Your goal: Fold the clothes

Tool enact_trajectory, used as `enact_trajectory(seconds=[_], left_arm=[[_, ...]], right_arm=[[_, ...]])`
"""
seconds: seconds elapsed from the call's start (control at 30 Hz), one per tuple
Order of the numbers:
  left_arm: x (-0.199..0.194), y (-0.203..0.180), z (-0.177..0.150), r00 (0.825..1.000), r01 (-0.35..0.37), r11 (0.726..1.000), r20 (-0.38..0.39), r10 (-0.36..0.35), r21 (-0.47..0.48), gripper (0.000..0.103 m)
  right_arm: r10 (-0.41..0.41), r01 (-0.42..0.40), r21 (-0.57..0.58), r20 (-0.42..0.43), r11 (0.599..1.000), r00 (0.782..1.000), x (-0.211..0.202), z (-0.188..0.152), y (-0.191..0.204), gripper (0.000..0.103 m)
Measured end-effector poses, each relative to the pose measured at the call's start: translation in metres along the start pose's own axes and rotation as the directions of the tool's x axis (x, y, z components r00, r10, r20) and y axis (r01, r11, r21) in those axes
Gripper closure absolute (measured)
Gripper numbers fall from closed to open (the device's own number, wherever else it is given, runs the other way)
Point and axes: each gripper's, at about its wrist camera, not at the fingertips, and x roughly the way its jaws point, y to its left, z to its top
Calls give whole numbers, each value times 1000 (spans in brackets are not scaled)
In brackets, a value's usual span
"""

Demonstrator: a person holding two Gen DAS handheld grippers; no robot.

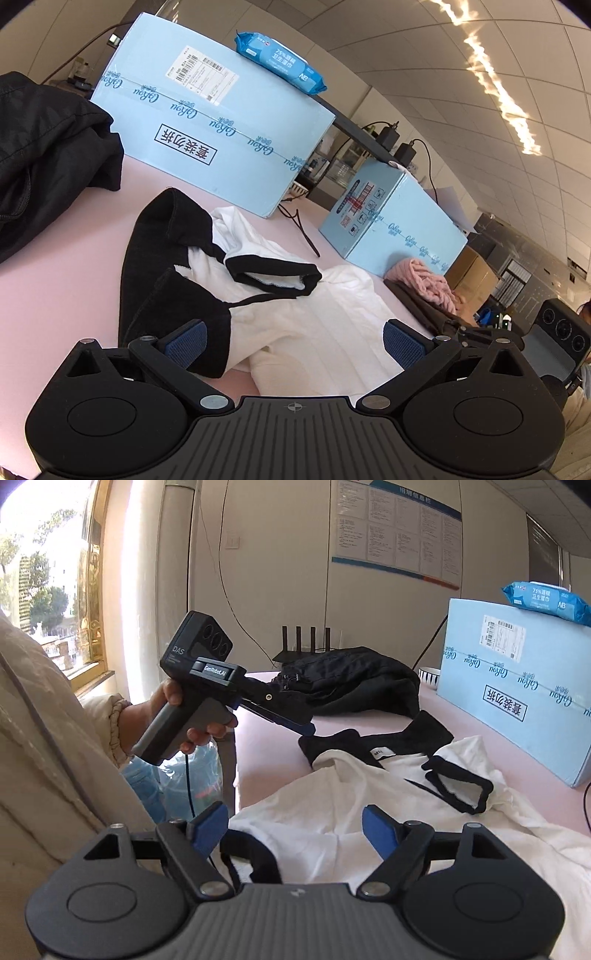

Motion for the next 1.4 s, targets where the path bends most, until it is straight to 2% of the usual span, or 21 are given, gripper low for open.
enact_trajectory(seconds=[0.07, 0.1, 0.27, 0.37, 0.43, 0.53, 0.57, 0.6, 0.7, 0.83, 0.9, 1.03, 1.1, 1.13, 1.2, 1.3, 1.4], left_arm=[[0, -7, 1, 1000, -3, 1000, 3, 3, 5, 0], [0, -11, 1, 1000, -5, 1000, 10, 5, 14, 0], [-6, -28, -2, 998, -42, 996, 44, 39, 81, 0], [-7, -31, -7, 999, -38, 996, 37, 35, 78, 0], [-6, -30, -8, 1000, -9, 999, 25, 8, 52, 0], [-6, -33, -9, 1000, 20, 999, 16, -20, 36, 0], [-6, -34, -9, 1000, 27, 999, 14, -28, 35, 0], [-7, -36, -9, 999, 32, 999, 14, -33, 38, 0], [-8, -40, -10, 999, 45, 998, 13, -45, 51, 0], [-10, -38, -10, 997, 71, 997, 16, -71, 18, 0], [-11, -34, -8, 994, 106, 994, 19, -106, -24, 0], [-14, -25, -1, 977, 213, 969, 51, -208, -124, 0], [-13, -24, 0, 972, 233, 964, 60, -227, -130, 0], [-12, -26, -1, 975, 221, 969, 54, -216, -109, 0], [-10, -30, -3, 980, 198, 978, 44, -195, -67, 0], [-7, -33, -4, 976, 216, 976, 9, -216, -27, 0], [-3, -34, -5, 968, 251, 968, -29, -251, 2, 0]], right_arm=[[53, -51, 60, -29, 997, 998, 2, -9, 2, 22], [53, -51, 52, -44, 997, 998, 3, -13, 7, 22], [-22, 23, 16, -67, 1000, 998, 13, -27, 25, 24], [-113, 113, 14, -7, 993, 994, 15, -31, 28, 33], [-161, 162, -28, 34, 986, 986, 18, -30, 36, 33], [-225, 223, -190, 12, 956, 974, 34, -30, 53, 36], [-248, 240, -238, -2, 941, 969, 42, -31, 56, 43], [-277, 260, -276, -20, 925, 961, 51, -31, 56, 55], [-312, 288, -300, -37, 910, 949, 61, -32, 55, 80], [-292, 279, -281, -2, 918, 957, 57, -29, 50, 83], [-273, 270, -244, 22, 932, 962, 52, -25, 44, 83], [-250, 256, -57, 98, 965, 963, 38, -10, 10, 83], [-239, 236, 39, 146, 971, 960, 30, -4, -7, 83], [-225, 200, 146, 189, 969, 956, 22, 0, -25, 83], [-216, 127, 324, 256, 938, 942, 9, 5, -56, 83], [-295, 98, 564, 270, 820, 917, 3, 2, -112, 83], [-370, 103, 731, 214, 675, 904, 3, -9, -158, 79]])
